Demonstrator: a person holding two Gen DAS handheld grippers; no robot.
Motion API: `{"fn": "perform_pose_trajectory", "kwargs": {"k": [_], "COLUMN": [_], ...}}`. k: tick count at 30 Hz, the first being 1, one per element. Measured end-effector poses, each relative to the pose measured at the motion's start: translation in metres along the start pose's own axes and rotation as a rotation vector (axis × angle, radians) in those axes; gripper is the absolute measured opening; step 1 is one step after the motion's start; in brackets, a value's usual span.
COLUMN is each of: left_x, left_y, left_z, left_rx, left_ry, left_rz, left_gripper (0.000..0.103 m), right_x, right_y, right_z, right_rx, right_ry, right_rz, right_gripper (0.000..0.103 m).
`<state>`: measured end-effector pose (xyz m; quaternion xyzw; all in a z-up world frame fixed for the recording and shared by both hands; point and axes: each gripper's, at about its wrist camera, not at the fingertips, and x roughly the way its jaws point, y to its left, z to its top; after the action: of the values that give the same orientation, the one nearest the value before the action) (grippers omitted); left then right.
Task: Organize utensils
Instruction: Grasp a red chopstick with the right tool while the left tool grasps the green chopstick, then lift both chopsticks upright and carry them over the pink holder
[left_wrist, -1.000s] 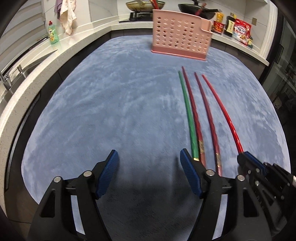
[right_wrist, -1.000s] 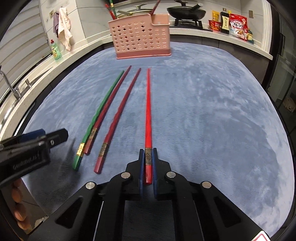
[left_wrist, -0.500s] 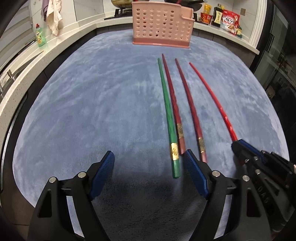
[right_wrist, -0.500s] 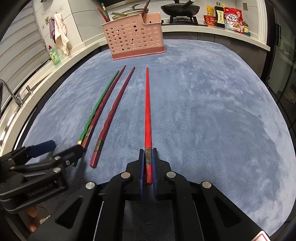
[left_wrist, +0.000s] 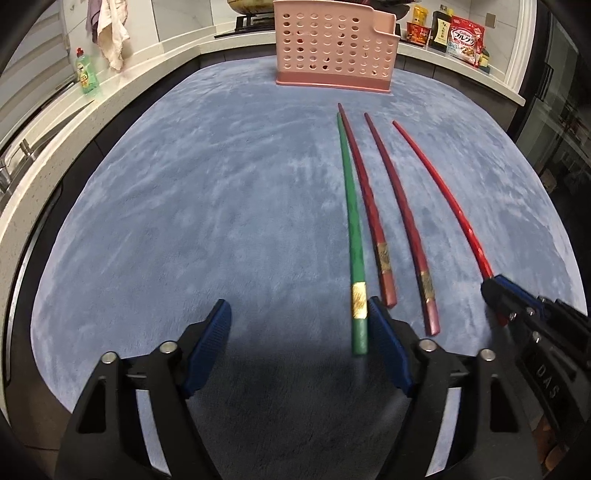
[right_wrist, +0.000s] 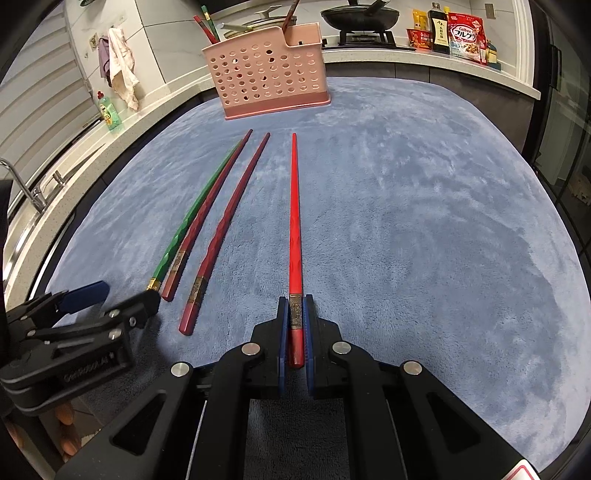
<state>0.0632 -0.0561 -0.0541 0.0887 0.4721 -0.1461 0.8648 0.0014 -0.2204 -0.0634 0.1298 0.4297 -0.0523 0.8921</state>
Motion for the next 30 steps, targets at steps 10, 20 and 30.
{"fn": "perform_pose_trajectory", "kwargs": {"k": [10,20,30], "left_x": [-0.001,-0.008,-0.049], "left_y": [-0.006,0.007,0.025], "left_z": [0.006,0.014,0.041], "left_rx": [0.019,-0.026,-0.067], "left_ry": [-0.010,0.042,-0.031], "left_rz": [-0.053,-0.143,-0.181], "left_gripper": [0.026,0.008,0.008], "right_x": [0.001,-0.017,-0.067], "right_y": [0.001,-0.002,-0.011], "right_z": [0.000,0.009,0.046], "right_rx": [-0.016,-0.001,0.028], "right_ry": [0.001,-0.013,-0.121], "right_rz": [0.000,0.015,0.028], "right_gripper": [0.007,0.007,0.007]}}
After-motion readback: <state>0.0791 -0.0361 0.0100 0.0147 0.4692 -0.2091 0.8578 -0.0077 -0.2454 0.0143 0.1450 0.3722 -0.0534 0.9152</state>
